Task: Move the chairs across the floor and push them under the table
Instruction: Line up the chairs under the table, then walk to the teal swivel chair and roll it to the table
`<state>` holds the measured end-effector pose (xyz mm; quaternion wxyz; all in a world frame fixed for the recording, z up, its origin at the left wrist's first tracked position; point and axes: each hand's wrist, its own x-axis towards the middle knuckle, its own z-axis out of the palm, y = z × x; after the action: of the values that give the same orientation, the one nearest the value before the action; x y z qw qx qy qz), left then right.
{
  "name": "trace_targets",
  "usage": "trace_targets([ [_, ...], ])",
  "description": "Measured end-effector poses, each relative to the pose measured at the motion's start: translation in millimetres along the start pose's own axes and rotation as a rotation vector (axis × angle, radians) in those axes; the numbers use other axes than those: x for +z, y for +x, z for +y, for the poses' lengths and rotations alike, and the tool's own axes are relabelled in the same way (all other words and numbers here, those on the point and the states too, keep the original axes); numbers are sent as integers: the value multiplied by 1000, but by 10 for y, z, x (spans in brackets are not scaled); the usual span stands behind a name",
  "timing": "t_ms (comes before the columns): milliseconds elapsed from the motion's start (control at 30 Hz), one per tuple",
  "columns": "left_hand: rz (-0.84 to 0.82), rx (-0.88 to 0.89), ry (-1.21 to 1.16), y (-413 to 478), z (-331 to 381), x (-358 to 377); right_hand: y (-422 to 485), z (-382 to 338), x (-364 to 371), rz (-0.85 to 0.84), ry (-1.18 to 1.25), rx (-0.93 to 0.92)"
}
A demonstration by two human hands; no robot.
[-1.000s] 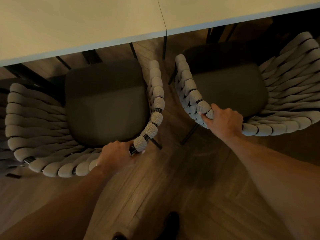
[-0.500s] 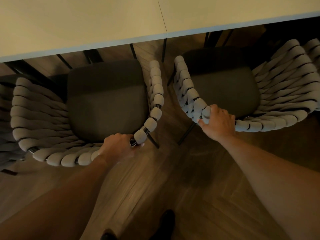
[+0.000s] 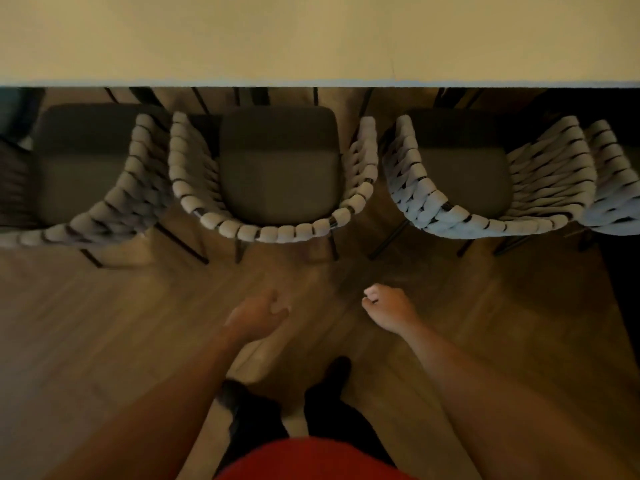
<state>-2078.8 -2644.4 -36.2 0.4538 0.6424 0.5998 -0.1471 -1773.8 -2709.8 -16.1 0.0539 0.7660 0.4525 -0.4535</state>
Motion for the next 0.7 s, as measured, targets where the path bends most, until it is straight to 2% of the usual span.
trace_targets([
  [100,-129,-17,-33,-766,-842,-53,-443,-660,681,-101,8,-46],
  [167,-127,-55,-66,-1184,-1433,-71,-681,-1070,1145,-137,-4,-95],
  [400,116,-202,-227,-2094,-3129,-321,-968,-2418,2224,-177,-163,-281],
  [567,291,-285,-467,-2394,-4006,-470,-841,-3236,2492,-157,-256,-371],
  [700,353,-345,-639,-2560,-4497,-481,-677,-3722,2611,-159,-312,-401],
])
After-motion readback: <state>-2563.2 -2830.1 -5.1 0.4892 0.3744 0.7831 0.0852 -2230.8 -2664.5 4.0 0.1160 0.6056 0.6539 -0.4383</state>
